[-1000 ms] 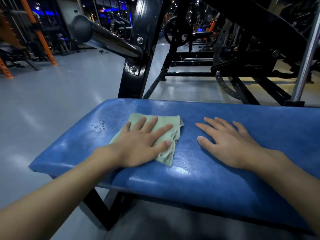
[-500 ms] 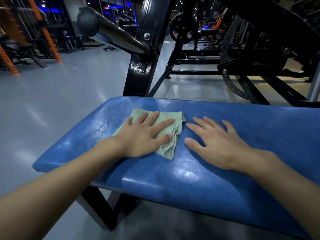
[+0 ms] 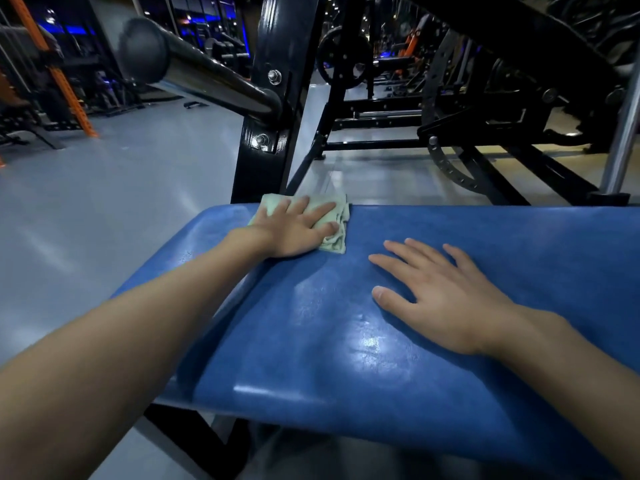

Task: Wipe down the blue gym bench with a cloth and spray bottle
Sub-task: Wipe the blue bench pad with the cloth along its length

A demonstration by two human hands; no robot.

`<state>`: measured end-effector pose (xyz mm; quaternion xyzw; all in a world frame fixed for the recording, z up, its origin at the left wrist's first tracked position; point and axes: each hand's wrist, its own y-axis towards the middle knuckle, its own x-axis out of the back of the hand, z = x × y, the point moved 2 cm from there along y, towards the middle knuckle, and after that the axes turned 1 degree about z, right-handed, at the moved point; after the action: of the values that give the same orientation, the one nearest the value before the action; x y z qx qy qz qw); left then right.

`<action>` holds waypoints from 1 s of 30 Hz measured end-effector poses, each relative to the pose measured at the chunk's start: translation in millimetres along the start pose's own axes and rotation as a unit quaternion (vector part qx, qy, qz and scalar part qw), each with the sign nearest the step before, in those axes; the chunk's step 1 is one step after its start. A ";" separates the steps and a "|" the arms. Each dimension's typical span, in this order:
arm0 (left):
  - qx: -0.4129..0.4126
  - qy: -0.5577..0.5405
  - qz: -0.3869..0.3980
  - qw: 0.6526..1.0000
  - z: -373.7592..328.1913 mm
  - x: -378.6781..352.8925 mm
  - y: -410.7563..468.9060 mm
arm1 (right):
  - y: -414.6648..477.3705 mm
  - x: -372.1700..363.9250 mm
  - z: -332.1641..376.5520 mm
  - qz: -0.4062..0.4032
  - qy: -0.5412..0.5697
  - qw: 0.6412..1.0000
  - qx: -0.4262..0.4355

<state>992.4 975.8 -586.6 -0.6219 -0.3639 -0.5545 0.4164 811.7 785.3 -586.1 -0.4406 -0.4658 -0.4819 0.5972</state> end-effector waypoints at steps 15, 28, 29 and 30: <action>-0.069 0.042 -0.018 0.997 1.5 -18.8 -204.9 | 27.2 4.1 39.5 -0.025 0.007 1.000 0.008; 0.011 0.003 0.016 1.000 42.0 9.7 5.9 | 35.8 -10.0 39.0 -0.005 -0.007 1.000 0.000; 0.018 -0.001 0.017 1.000 43.2 10.9 13.2 | 35.9 -9.4 38.9 -0.004 -0.007 1.000 -0.001; 0.023 -0.004 0.014 1.000 43.9 11.0 17.1 | 35.9 -8.8 38.8 -0.001 -0.007 1.000 -0.002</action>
<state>1026.3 1009.5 -579.3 -0.6190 -0.3694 -0.5377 0.4372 841.1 829.8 -590.6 -0.4447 -0.4693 -0.4809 0.5923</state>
